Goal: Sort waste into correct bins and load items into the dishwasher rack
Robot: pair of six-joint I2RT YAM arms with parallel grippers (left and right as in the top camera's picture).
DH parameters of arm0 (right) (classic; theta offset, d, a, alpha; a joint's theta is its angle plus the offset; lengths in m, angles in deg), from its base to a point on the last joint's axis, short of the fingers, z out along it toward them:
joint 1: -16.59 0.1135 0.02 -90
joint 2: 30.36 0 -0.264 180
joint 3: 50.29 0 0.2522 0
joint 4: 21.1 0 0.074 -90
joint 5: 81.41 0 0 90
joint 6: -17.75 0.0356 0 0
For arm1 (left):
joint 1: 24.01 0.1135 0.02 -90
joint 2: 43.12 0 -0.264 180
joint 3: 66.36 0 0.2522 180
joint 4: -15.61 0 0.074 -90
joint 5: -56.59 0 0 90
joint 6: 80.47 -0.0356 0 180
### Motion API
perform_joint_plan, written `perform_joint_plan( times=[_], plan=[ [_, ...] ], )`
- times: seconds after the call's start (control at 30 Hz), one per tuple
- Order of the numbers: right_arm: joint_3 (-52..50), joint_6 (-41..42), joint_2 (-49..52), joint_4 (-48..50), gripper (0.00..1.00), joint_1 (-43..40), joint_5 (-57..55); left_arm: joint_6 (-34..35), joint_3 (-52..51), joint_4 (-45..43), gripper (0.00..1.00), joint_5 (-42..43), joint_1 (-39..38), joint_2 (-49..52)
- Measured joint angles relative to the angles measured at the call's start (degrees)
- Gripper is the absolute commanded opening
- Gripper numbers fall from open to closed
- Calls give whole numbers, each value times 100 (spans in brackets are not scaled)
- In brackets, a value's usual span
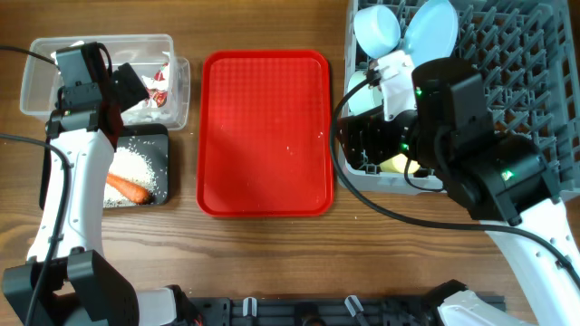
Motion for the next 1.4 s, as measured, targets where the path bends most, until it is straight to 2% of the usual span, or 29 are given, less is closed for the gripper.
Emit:
perform_joint_plan(
  times=[0.43,0.57,0.73,0.9,0.97,1.07,1.17,1.4],
  plan=[
    [0,-313,15,-258,100,-127,-544,0,0,-2,100,0,0,0],
    [-273,-417,-63,529,100,-835,-706,0,0,-2,100,-2,0,0],
    [-1943,-490,-960,2347,100,-1480,-761,0,0,0,100,0,0,0],
    [-4756,-533,-3047,5112,100,-1838,-811,0,0,0,100,0,0,0],
    [-5753,-542,-3880,5729,100,-1915,-817,0,0,-4,100,0,0,0],
    [-6961,-555,-4999,5925,100,-2006,-815,0,0,0,100,0,0,0],
    [-7619,-557,-5790,5928,100,-2074,-815,0,0,-2,100,-2,0,0],
    [-8317,-573,-6754,5849,100,-2109,-813,0,0,0,100,0,0,0]
  ],
)
